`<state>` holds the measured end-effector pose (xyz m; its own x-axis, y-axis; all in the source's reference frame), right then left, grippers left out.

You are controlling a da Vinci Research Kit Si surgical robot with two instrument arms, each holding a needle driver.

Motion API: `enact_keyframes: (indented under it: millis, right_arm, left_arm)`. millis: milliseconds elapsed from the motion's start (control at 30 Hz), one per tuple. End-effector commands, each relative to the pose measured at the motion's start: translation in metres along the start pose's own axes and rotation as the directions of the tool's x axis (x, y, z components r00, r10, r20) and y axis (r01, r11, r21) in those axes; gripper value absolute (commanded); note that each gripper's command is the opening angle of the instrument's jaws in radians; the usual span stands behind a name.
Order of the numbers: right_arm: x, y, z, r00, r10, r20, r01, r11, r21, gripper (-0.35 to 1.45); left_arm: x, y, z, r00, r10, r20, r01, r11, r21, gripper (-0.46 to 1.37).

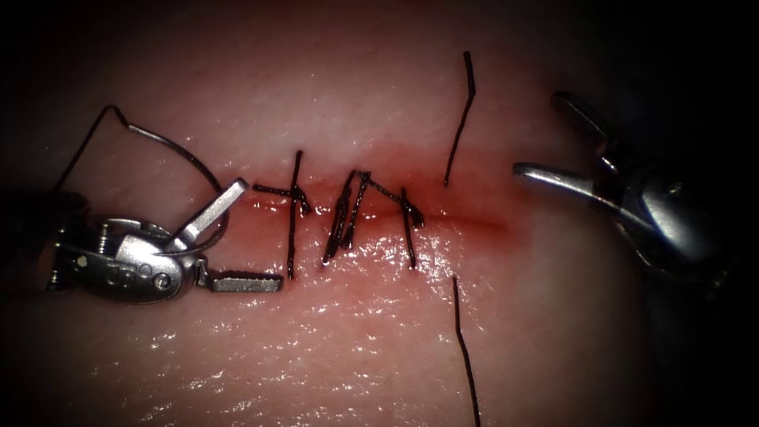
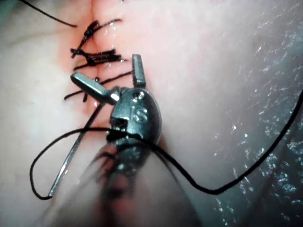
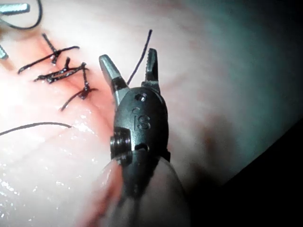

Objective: Wound Closure
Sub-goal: Set down the needle with the left gripper

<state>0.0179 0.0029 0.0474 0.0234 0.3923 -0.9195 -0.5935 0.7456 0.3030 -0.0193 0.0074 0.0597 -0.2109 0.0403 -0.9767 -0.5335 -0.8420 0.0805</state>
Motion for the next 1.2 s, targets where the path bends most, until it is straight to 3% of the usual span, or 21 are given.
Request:
enact_keyframes:
  millis: [33, 500, 767, 1000, 1100, 1167, 1200]
  right_arm:
    - [0.0000, 0.0000, 0.0000, 1.000, 0.000, 0.000, 0.000, 1.000, 0.005, 1.05]
    - [0.0002, 0.0000, 0.0000, 1.000, 0.002, -0.001, -0.002, 1.000, 0.011, 1.05]
    - [0.0003, -0.0002, -0.0001, 1.000, 0.002, -0.002, -0.002, 1.000, 0.015, 1.07]
    - [0.0005, -0.0005, -0.0002, 1.000, 0.002, -0.003, -0.002, 1.000, 0.018, 1.07]
    - [0.0005, -0.0006, -0.0002, 1.000, 0.002, -0.004, -0.002, 1.000, 0.021, 1.07]
    - [0.0005, -0.0007, -0.0002, 1.000, 0.002, -0.004, -0.002, 1.000, 0.021, 1.07]
    - [0.0005, -0.0007, -0.0002, 1.000, 0.002, -0.004, -0.002, 1.000, 0.021, 1.08]
  left_arm:
    - [0.0001, 0.0000, -0.0002, 1.000, -0.007, 0.011, 0.007, 1.000, 0.003, 0.88]
    - [-0.0017, -0.0021, -0.0012, 0.993, -0.089, 0.080, 0.090, 0.996, -0.011, 0.90]
    - [-0.0026, -0.0025, -0.0025, 0.969, -0.186, 0.161, 0.196, 0.980, -0.044, 0.94]
    - [-0.0040, -0.0013, -0.0037, 0.910, -0.288, 0.298, 0.319, 0.946, -0.058, 1.07]
    - [-0.0041, -0.0007, -0.0044, 0.854, -0.346, 0.388, 0.388, 0.921, -0.035, 1.18]
    - [-0.0039, -0.0006, -0.0045, 0.838, -0.368, 0.402, 0.411, 0.911, -0.022, 1.19]
    - [-0.0037, -0.0005, -0.0048, 0.809, -0.396, 0.434, 0.437, 0.899, 0.005, 1.22]
